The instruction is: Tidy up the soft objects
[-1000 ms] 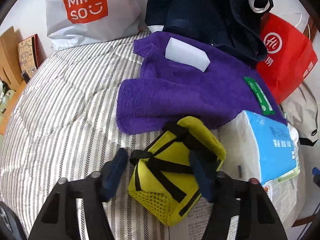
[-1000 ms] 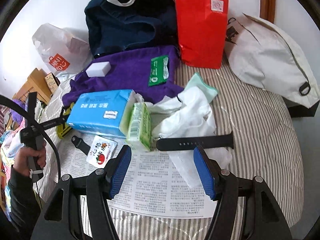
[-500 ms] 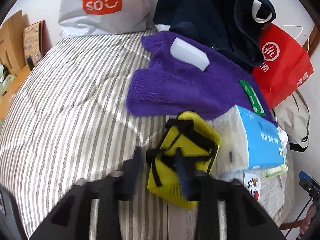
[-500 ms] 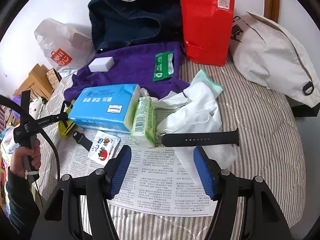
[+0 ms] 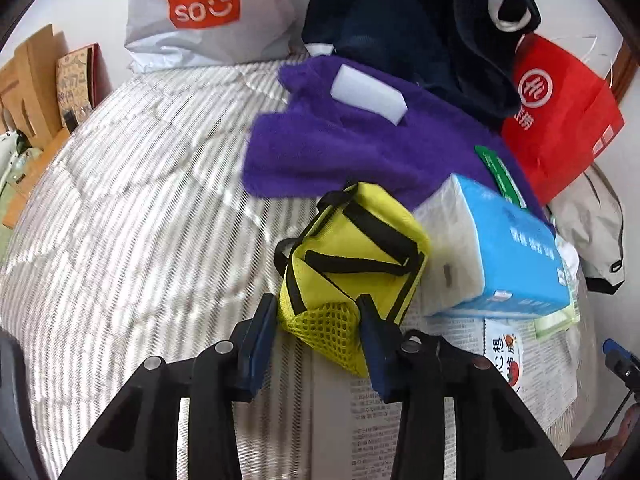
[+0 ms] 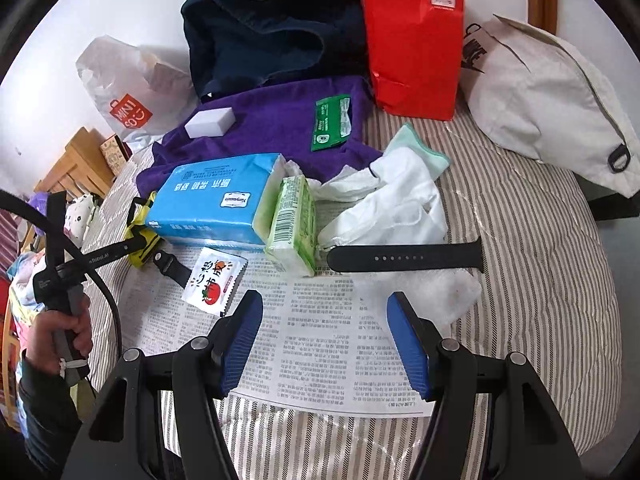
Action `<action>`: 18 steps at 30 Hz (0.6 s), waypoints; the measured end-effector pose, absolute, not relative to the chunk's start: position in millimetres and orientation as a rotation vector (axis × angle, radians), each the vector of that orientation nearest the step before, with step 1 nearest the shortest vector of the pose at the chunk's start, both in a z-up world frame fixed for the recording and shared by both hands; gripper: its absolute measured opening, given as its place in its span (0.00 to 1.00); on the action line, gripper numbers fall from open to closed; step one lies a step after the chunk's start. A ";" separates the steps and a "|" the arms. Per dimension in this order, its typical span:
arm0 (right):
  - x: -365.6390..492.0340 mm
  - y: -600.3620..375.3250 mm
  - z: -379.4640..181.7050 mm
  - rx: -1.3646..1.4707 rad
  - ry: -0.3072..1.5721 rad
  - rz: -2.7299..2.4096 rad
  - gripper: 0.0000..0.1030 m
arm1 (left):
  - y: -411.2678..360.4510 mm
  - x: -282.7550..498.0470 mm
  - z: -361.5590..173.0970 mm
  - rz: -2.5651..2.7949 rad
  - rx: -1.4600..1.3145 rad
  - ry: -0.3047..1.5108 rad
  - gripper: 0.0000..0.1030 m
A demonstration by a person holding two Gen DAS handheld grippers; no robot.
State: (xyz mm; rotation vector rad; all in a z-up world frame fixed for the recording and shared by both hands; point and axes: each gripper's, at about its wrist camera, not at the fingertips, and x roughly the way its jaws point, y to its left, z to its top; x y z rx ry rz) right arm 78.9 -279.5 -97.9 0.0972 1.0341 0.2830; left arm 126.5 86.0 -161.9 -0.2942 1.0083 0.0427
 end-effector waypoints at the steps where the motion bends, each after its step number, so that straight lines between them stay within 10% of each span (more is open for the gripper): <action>1: 78.2 -280.8 -97.7 0.103 1.032 0.282 0.62 | 88.3 125.5 -159.1 0.054 -0.284 0.999 0.37; 18: 82.0 -306.7 -105.7 0.132 1.037 0.248 0.62 | 88.2 110.0 -135.8 0.019 -0.329 0.939 0.36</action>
